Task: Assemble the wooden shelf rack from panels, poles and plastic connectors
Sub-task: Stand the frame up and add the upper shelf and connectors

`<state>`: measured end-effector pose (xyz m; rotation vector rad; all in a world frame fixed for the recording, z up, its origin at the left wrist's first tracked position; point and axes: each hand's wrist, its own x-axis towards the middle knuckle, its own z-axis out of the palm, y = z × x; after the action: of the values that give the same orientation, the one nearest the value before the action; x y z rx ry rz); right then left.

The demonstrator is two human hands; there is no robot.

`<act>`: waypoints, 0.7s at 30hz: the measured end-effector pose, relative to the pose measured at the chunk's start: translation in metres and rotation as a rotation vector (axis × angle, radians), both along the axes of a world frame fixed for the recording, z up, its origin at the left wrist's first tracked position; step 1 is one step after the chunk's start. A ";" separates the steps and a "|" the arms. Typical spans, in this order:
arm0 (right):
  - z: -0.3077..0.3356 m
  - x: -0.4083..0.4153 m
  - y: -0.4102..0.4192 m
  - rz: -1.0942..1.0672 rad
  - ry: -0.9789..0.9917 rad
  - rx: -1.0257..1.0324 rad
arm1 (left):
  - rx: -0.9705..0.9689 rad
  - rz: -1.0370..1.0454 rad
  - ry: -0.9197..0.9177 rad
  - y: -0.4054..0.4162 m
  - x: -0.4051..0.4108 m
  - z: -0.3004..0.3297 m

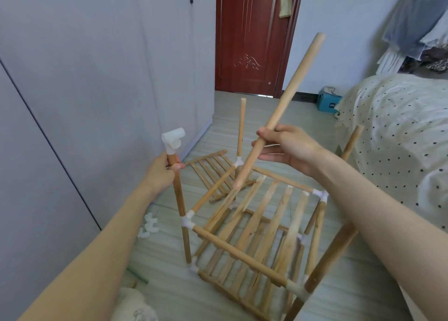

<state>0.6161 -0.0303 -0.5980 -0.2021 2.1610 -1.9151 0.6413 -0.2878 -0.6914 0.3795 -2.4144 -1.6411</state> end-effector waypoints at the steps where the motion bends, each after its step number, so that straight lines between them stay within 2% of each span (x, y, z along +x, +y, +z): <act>1: -0.003 -0.002 0.007 -0.007 0.002 0.019 | 0.011 0.014 0.016 0.000 0.000 -0.003; 7: -0.014 -0.001 0.024 -0.037 -0.045 0.068 | -0.001 0.098 0.082 0.005 -0.009 -0.013; 15: -0.020 0.024 -0.008 -0.141 -0.234 -0.296 | -0.025 0.229 0.117 0.008 -0.021 -0.020; 21: -0.013 0.048 -0.047 -0.206 -0.293 -0.542 | 0.127 0.233 0.144 0.011 -0.021 -0.021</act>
<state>0.6638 -0.0772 -0.6112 0.2053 1.4944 -2.4343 0.6203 -0.2766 -0.7127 0.5217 -2.0820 -1.6605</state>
